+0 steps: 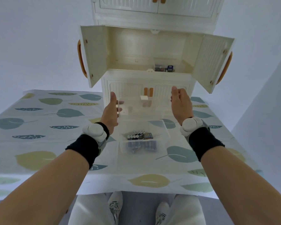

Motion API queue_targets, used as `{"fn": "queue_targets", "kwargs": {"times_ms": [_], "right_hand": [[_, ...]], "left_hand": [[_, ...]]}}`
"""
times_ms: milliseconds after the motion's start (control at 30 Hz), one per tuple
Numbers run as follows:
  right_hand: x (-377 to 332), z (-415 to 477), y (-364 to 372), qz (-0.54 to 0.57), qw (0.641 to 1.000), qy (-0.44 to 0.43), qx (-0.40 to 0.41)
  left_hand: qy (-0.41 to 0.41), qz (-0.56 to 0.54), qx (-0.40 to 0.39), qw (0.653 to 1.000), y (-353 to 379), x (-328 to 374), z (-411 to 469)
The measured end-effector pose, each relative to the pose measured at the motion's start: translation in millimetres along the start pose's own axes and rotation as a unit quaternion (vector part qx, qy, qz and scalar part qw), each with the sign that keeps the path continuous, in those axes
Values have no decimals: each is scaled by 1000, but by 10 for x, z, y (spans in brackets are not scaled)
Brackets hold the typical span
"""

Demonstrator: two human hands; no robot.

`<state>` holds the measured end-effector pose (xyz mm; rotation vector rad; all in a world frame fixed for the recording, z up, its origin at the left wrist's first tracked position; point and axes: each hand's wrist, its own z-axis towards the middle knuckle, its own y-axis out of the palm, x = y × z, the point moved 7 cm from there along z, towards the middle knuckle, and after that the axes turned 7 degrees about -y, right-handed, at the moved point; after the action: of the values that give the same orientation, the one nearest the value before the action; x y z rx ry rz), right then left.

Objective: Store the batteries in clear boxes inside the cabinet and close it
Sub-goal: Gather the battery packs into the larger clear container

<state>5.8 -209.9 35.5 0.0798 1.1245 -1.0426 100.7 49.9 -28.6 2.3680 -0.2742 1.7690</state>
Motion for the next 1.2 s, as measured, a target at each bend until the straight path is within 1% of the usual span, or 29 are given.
{"fn": "queue_targets", "kwargs": {"times_ms": [133, 233, 300, 400, 467, 567, 700, 767, 1200], "right_hand": [[4, -131, 84, 5, 999, 6, -53], [-29, -252, 172, -13, 994, -3, -107], [-57, -346, 245, -44, 987, -20, -150], [-56, -512, 372, -96, 971, -53, -214], [-29, -623, 437, -119, 961, -78, -236], [3, -743, 475, -137, 955, -112, -237], [34, -888, 530, -158, 932, -115, -306], [54, -920, 544, -172, 923, -115, -324], [113, -972, 576, -223, 919, -159, -284]], "left_hand": [[13, 38, 6, 999, -75, -24, -67], [36, 141, 12, 989, -70, -83, -164], [73, 220, 13, 973, -25, -123, -235], [156, 322, 22, 934, 26, -198, -282], [183, 367, 25, 912, 48, -267, -297], [185, 371, 19, 910, 45, -315, -291], [191, 376, 20, 907, 31, -321, -267], [191, 368, 23, 910, 30, -338, -267], [198, 378, 24, 904, 63, -329, -326]]}}
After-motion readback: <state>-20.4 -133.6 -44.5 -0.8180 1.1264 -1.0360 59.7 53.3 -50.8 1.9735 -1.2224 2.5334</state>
